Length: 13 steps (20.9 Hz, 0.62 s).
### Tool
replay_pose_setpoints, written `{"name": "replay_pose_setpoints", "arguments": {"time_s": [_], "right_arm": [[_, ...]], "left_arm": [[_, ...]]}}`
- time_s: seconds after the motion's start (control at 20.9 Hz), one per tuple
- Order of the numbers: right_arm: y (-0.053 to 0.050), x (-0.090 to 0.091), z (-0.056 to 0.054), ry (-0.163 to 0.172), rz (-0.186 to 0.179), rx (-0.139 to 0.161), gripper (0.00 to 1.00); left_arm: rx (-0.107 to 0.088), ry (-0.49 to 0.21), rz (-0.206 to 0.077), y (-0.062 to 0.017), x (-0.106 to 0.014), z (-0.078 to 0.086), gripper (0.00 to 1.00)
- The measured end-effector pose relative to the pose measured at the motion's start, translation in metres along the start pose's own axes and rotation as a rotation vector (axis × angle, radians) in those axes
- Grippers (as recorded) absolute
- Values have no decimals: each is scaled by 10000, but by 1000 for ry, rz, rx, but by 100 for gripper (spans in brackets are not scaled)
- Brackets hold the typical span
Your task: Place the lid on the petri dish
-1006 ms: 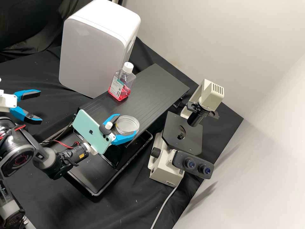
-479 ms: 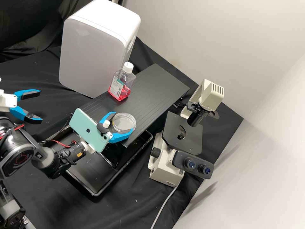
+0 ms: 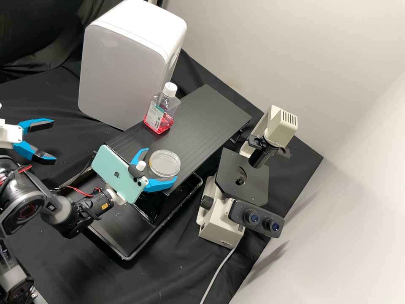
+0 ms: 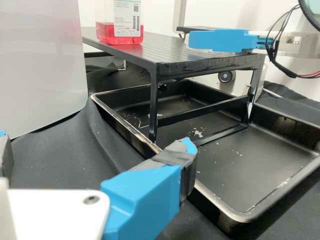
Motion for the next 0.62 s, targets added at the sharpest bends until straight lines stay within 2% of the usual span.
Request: {"name": "replay_pose_setpoints", "arguments": {"time_s": [0.19, 0.38, 0.43, 0.62], "right_arm": [[43, -6, 8, -3, 18, 0, 100], [34, -4, 17, -11, 11, 0, 100], [31, -3, 20, -12, 10, 0, 0], [8, 31, 51, -22, 2, 0, 0]], "left_arm": [[0, 0, 0, 0, 0, 0, 100], [0, 0, 0, 0, 0, 0, 100], [0, 0, 0, 0, 0, 0, 100], [0, 0, 0, 0, 0, 0, 100]]}}
